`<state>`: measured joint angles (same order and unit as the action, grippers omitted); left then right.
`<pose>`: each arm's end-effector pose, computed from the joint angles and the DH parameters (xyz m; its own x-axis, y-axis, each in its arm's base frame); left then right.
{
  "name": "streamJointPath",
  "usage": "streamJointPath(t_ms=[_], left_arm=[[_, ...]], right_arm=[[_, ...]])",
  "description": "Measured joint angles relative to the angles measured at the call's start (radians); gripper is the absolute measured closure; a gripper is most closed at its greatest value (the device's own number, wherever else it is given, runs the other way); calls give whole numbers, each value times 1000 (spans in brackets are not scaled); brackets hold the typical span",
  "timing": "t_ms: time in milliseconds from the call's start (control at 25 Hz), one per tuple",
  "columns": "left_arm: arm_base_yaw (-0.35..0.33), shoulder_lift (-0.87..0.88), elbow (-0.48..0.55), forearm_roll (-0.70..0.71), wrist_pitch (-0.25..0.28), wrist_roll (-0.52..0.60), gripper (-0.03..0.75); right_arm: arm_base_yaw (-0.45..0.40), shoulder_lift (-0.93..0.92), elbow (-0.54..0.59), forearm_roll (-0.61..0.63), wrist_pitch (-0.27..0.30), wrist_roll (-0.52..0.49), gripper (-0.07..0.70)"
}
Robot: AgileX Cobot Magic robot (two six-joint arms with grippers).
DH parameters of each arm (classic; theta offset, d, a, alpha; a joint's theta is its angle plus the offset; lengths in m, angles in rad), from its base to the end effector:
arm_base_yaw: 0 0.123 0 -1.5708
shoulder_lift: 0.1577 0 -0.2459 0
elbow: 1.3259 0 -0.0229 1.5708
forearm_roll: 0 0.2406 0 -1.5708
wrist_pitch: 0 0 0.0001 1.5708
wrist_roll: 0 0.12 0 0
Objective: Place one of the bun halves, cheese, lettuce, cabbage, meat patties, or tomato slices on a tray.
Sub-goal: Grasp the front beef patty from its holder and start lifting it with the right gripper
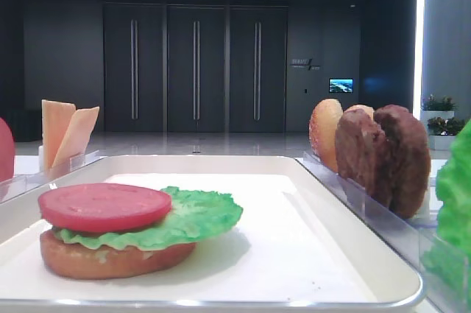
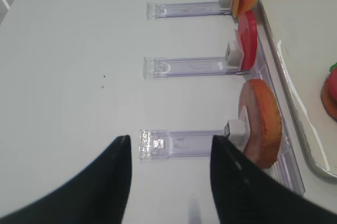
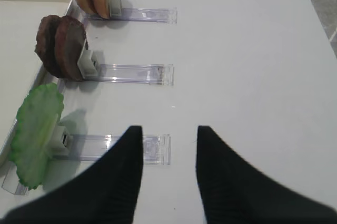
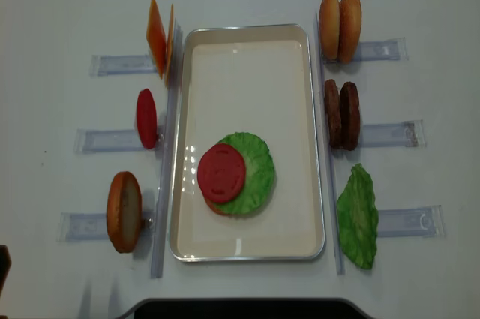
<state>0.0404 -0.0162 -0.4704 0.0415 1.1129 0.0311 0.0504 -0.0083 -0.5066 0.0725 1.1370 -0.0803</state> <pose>0.0489 0.0064 0.2459 -0.5156 0.0286 -0.8564 -0.0468 0.9970 0.0615 0.0447 0.0102 0.2537 -0.5023 -0.0751 -0.8614 -0.1319 0.9912 -0.0094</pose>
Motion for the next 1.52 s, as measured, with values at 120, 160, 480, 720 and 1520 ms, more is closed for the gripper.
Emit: streamJointPath(t_ms=[120,160,480,720,1520], left_arm=[[0,0,0,0,0,0,370],[0,0,0,0,0,0,379],[0,0,0,0,0,0,433],[0,0,0,0,0,0,475],[0,0,0,0,0,0,593]], right_arm=[[0,0,0,0,0,0,388],[0,0,0,0,0,0,388],[0,0,0,0,0,0,388],[0,0,0,0,-2,5,388],[0,952,-458,0,71,80,388]])
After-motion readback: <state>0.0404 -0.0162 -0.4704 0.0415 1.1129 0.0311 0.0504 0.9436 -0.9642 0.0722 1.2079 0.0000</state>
